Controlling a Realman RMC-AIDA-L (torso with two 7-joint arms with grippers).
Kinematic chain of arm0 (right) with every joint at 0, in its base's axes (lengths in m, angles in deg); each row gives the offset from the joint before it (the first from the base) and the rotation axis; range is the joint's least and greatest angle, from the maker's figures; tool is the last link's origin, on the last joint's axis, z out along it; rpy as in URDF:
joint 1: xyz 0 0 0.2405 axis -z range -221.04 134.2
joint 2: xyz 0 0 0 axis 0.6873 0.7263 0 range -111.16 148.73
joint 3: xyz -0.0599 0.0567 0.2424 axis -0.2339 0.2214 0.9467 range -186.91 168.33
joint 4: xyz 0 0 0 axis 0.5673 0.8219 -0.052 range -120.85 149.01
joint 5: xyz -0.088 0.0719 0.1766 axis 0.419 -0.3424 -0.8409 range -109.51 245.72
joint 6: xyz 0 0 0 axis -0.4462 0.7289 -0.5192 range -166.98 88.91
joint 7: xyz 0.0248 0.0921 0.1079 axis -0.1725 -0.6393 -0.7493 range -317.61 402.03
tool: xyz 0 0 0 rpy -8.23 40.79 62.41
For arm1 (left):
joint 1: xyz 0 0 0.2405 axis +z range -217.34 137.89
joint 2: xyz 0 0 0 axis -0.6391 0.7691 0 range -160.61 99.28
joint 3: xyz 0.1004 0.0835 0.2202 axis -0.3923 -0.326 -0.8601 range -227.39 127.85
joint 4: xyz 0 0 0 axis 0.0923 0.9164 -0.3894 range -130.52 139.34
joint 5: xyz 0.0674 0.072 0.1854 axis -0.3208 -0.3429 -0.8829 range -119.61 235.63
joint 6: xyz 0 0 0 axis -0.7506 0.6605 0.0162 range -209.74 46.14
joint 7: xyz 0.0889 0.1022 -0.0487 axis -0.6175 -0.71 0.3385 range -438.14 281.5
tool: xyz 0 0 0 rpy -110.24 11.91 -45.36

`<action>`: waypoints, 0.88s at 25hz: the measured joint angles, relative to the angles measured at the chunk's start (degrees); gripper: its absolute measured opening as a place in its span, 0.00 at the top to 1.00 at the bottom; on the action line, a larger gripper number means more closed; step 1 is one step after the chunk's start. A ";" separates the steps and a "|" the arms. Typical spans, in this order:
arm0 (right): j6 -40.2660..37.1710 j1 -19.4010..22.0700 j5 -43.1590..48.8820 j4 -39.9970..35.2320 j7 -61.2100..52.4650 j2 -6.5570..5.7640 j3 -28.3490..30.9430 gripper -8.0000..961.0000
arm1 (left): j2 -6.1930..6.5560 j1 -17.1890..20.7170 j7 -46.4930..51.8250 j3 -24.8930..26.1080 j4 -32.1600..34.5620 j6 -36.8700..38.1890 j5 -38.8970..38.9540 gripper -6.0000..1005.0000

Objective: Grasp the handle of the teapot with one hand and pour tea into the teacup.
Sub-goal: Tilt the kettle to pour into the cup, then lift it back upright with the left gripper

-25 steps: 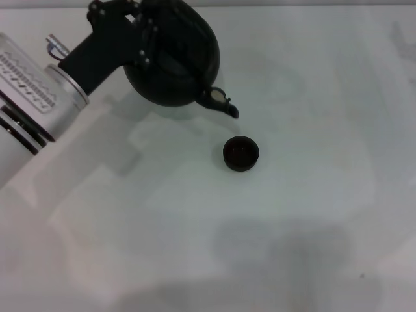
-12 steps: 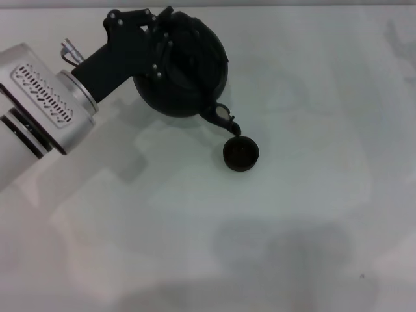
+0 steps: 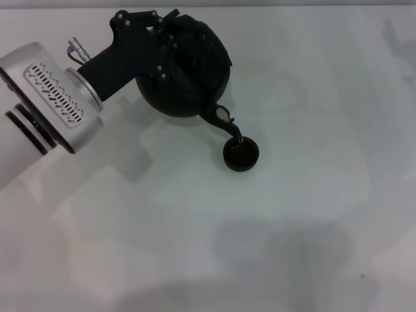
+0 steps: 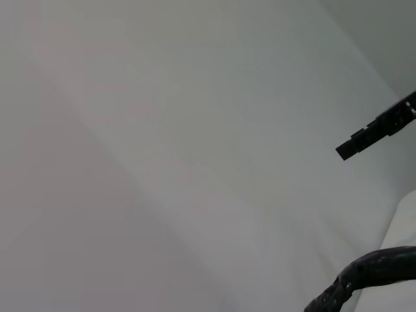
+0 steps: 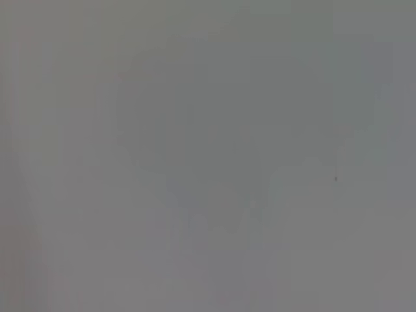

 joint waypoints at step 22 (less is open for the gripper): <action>0.07 0.33 0.00 0.00 -0.79 0.00 0.26 0.12 | 0.02 0.15 1.67 0.44 -0.53 -0.03 -0.40 0.90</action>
